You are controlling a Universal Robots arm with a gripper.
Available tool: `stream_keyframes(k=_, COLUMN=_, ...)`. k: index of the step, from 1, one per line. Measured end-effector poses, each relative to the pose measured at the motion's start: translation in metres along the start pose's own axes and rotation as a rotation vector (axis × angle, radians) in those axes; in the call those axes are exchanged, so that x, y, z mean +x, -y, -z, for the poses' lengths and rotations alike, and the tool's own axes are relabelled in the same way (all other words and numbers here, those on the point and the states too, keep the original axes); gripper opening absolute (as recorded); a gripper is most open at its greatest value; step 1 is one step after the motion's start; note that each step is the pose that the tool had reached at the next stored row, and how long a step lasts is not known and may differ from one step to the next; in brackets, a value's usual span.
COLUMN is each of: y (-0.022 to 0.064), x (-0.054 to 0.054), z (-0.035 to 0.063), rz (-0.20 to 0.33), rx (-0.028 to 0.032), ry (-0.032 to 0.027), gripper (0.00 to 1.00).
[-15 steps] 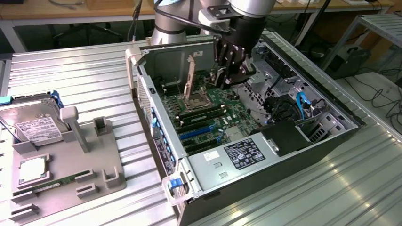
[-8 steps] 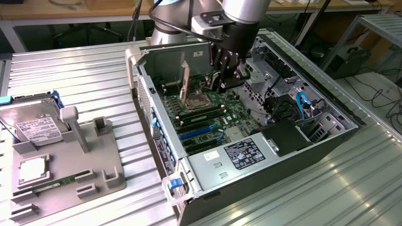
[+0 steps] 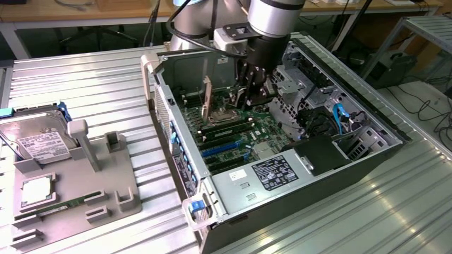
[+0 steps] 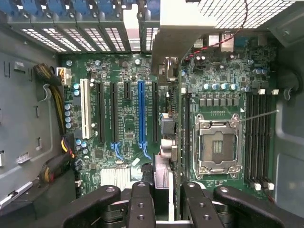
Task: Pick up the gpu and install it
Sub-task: 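Insert the gpu into the slot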
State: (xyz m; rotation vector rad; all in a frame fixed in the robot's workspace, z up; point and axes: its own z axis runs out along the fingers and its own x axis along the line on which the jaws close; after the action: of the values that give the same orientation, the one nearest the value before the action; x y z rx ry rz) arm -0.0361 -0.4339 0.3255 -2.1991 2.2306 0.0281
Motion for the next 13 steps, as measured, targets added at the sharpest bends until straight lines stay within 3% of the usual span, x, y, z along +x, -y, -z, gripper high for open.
stream_keyframes(k=13, y=-0.0161, x=0.010, z=-0.0120, rz=0.000, rx=0.0001, ry=0.0002, gripper=0.28)
